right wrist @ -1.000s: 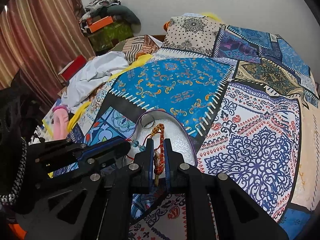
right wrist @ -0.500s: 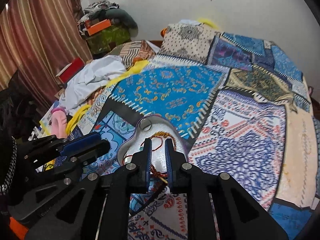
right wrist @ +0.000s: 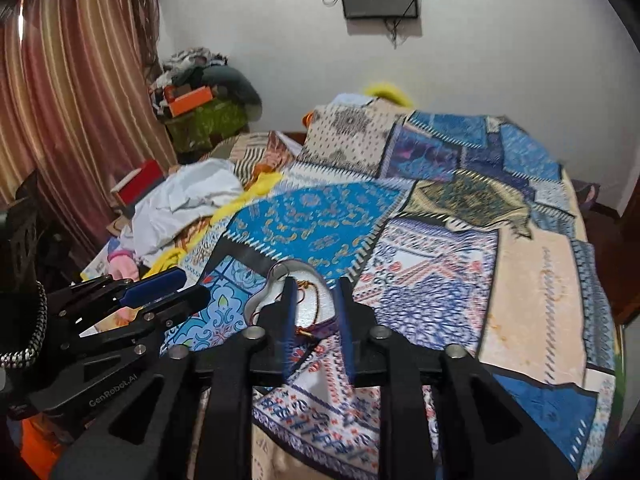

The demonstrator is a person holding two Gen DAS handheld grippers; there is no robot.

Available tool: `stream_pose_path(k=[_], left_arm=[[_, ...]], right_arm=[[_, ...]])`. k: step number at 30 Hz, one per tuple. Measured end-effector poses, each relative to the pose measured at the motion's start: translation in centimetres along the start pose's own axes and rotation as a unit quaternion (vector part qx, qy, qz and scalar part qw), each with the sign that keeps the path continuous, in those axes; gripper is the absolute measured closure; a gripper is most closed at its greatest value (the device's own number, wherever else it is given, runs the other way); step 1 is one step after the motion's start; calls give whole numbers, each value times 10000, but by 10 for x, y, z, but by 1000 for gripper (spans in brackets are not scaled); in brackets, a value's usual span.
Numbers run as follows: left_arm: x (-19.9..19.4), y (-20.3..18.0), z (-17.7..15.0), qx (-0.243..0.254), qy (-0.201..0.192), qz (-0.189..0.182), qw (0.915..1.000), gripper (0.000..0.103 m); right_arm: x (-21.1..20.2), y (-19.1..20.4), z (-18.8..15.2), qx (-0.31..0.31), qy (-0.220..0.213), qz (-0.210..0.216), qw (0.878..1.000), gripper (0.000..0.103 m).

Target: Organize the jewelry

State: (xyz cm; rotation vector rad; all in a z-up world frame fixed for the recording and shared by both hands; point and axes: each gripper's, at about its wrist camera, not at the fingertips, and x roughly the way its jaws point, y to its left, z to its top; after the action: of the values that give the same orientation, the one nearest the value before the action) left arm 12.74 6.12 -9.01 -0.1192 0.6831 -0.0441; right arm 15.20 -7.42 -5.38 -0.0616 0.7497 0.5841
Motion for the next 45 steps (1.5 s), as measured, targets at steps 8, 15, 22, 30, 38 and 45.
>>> stream_pose_path(k=[8, 15, 22, 30, 38, 45], left_arm=[[-18, -25, 2, 49, -185, -13, 9998, 31], [-12, -44, 5, 52, -125, -110, 9998, 30], [14, -66, 1, 130, 177, -228, 9995, 30], [48, -83, -14, 295, 598, -317, 9973, 30], [80, -94, -34, 428, 1069, -515, 9920, 30], [96, -104, -38, 583, 1180, -671, 9890, 43]], right_arm=[[-39, -18, -11, 95, -456, -419, 9980, 44], [-59, -41, -25, 159, -520, -784, 9954, 44], [-68, -69, -42, 317, -431, -1115, 9923, 44], [-56, -101, -63, 566, -39, -1243, 9906, 44], [-34, -113, -89, 594, 468, -1085, 9912, 44], [-18, -114, -92, 496, 655, -831, 9931, 44]])
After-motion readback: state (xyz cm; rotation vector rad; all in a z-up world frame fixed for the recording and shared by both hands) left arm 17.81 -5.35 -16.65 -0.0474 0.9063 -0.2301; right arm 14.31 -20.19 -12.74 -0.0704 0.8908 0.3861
